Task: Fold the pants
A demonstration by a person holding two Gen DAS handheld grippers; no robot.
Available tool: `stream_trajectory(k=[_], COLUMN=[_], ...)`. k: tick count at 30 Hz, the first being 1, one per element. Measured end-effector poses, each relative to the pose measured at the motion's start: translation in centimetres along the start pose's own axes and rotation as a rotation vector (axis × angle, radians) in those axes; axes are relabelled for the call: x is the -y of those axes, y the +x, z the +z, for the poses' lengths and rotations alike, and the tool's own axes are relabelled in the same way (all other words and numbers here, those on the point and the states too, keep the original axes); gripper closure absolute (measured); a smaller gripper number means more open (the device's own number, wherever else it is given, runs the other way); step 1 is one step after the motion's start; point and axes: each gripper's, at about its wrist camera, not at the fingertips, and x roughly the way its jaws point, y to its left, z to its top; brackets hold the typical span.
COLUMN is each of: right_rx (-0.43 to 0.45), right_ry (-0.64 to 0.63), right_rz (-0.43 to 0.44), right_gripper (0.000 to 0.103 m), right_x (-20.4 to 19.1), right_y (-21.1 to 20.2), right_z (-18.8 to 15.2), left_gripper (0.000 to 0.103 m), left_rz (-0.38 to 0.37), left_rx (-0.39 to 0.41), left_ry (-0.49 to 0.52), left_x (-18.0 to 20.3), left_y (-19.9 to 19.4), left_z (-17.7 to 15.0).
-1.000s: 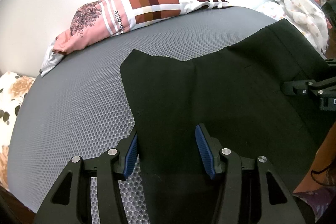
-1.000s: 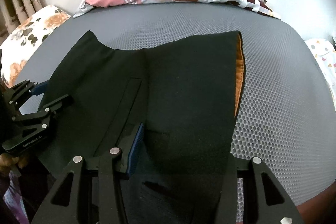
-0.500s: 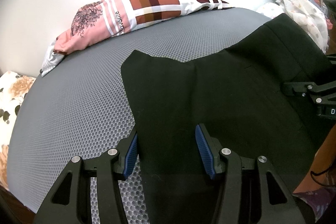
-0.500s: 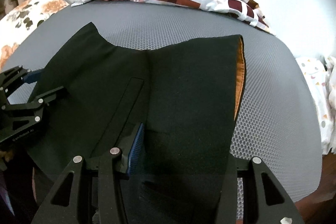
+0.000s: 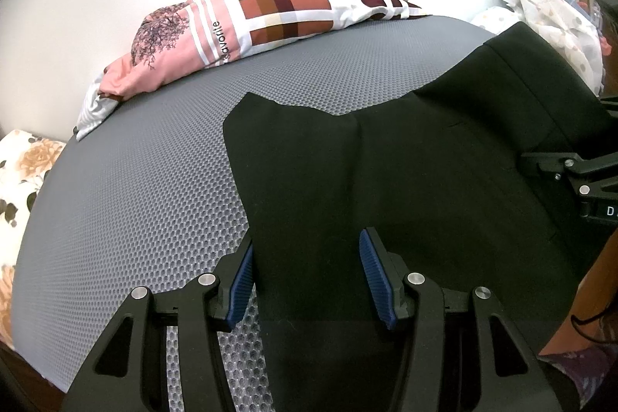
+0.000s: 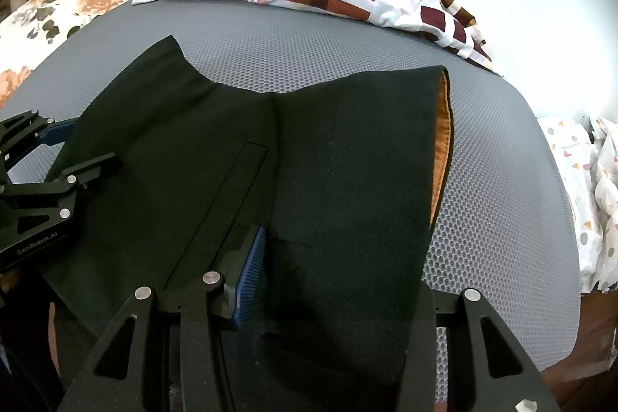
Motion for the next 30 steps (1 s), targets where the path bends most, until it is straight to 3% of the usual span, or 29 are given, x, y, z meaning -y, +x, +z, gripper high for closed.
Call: stream_trajectory(k=[30], right_rx=[-0.001], right_ry=[-0.002], right_rz=[0.0], right_gripper=[0.061], right_x=[0.05], right_y=[0.13], right_z=[0.06], left_gripper=[0.05], left_rz=[0.005], left_rx=[0.002], left_ry=[-0.005], left_x=[-0.67], left_y=[-0.62], left_z=[-0.93])
